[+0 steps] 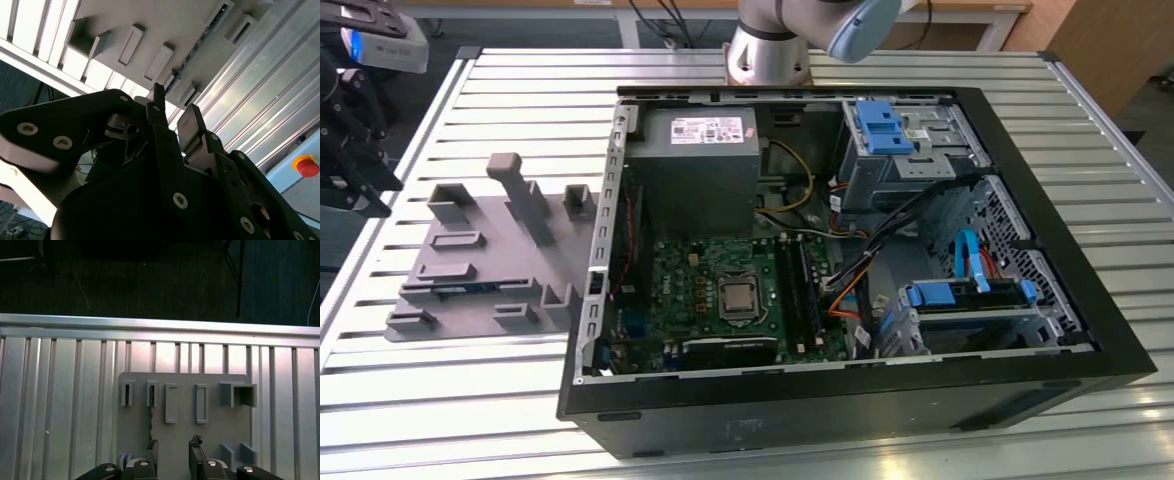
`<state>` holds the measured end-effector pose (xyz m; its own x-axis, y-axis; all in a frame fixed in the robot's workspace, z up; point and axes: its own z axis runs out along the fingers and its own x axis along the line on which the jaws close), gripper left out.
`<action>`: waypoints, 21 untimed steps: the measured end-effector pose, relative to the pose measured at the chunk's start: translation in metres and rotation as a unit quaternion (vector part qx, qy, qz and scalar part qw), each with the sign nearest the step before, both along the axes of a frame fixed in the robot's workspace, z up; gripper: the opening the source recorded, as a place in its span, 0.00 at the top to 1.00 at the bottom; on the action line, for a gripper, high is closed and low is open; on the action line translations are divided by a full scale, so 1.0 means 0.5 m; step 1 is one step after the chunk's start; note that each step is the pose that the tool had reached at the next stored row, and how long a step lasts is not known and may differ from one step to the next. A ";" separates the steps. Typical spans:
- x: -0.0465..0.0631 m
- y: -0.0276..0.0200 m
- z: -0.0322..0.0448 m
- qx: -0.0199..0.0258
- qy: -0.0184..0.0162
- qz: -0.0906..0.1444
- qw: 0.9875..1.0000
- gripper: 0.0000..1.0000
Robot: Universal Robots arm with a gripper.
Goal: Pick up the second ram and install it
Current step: 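Pick up the second ram and move it above second insertion slot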
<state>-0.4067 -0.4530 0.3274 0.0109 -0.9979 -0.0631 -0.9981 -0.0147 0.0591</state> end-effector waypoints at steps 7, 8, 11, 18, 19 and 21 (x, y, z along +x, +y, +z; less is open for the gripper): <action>0.000 -0.0019 -0.009 0.000 0.000 0.000 1.000 0.62; 0.000 -0.0020 -0.010 0.000 0.000 0.000 1.000 0.62; 0.000 -0.0022 -0.011 0.000 0.000 0.000 1.000 0.62; 0.000 -0.0025 -0.018 0.000 -0.001 0.000 1.000 0.62; 0.000 -0.0025 -0.019 0.000 -0.001 0.000 1.000 0.62; 0.000 -0.0025 -0.021 0.000 -0.001 0.000 1.000 0.62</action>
<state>-0.4067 -0.4542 0.3171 0.0112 -0.9980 -0.0622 -0.9983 -0.0147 0.0566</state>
